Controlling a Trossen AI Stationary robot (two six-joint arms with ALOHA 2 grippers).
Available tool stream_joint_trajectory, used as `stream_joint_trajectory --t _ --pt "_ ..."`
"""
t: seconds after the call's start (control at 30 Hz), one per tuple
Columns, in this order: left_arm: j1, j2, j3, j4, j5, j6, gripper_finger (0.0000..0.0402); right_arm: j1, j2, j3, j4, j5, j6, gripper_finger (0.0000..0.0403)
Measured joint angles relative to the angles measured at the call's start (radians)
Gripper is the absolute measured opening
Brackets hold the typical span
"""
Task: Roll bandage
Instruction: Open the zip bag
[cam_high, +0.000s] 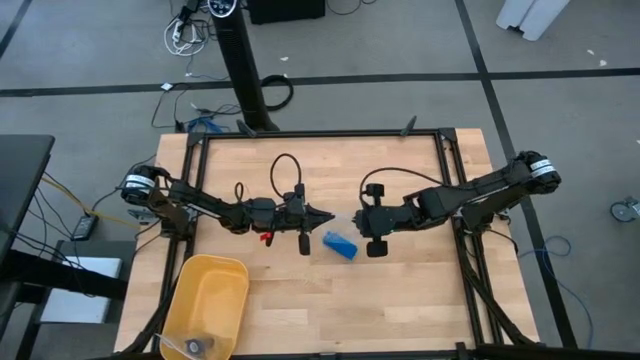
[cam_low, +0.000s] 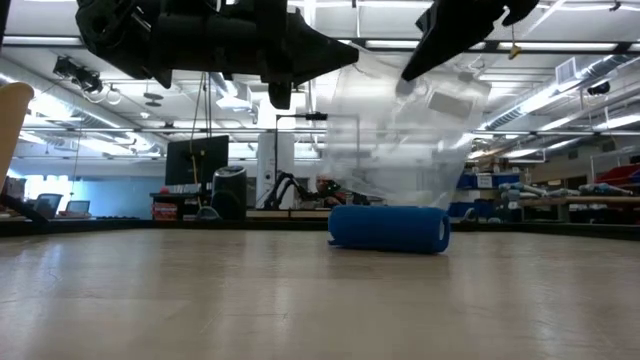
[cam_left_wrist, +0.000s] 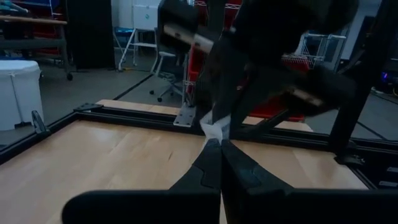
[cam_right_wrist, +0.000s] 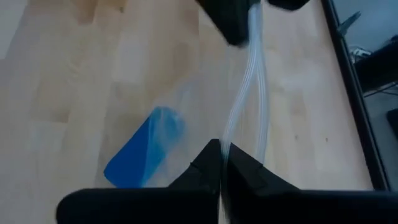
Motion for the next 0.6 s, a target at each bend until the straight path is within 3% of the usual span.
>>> stream_joint_trajectory --t 0.3,0.6 --pt "0.0 0.0 0.0 -0.008 0.0 -0.002 0.0007 0.007 -0.024 0.0 0.007 0.003 -0.025 0.0002" --pt "0.001 0.0 0.017 -0.021 0.032 -0.06 0.0074 0.007 -0.024 0.0 0.004 0.006 -0.091 0.0001"
